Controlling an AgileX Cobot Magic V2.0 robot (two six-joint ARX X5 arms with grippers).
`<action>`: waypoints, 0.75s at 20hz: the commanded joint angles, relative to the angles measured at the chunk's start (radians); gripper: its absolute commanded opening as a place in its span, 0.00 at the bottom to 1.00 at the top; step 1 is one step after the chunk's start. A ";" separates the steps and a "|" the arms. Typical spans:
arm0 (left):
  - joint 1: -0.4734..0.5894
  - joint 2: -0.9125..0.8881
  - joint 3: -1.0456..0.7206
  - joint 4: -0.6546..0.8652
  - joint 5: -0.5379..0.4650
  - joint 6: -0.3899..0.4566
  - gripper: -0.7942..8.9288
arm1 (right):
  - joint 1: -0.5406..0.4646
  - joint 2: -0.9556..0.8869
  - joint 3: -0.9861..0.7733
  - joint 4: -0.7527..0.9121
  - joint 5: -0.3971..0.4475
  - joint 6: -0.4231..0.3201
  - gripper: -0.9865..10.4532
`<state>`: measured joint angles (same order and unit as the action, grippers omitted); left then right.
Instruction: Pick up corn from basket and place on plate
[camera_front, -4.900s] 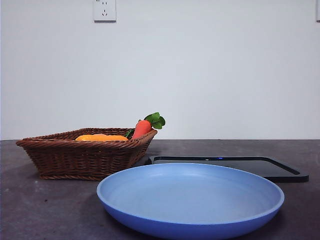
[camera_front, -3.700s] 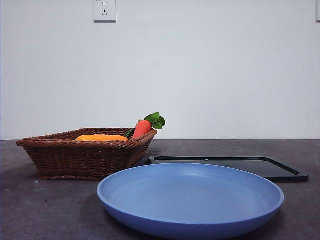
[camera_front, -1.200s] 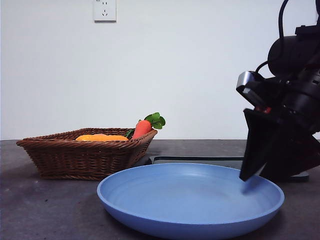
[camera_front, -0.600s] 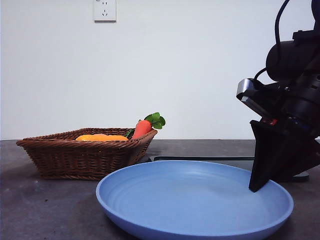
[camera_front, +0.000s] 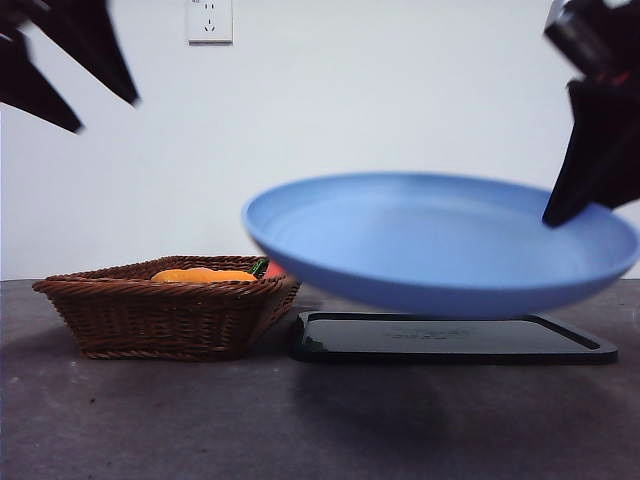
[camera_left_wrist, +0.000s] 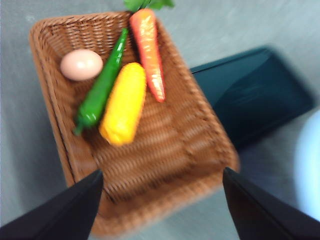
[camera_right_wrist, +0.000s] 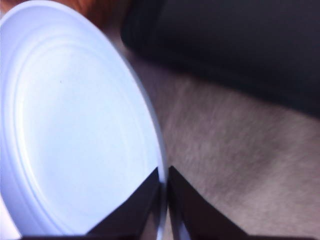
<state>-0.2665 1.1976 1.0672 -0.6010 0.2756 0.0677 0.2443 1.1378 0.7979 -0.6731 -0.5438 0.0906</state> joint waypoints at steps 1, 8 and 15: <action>-0.042 0.152 0.106 0.010 -0.058 0.091 0.48 | -0.023 -0.033 0.016 0.006 -0.006 0.035 0.09; -0.093 0.526 0.359 -0.013 -0.131 0.168 0.48 | -0.112 -0.069 0.016 0.007 -0.034 0.053 0.09; -0.093 0.697 0.401 0.003 -0.131 0.189 0.48 | -0.138 -0.069 0.016 0.018 -0.033 0.052 0.09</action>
<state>-0.3550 1.8744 1.4429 -0.6037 0.1471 0.2405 0.1055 1.0645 0.7979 -0.6678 -0.5663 0.1326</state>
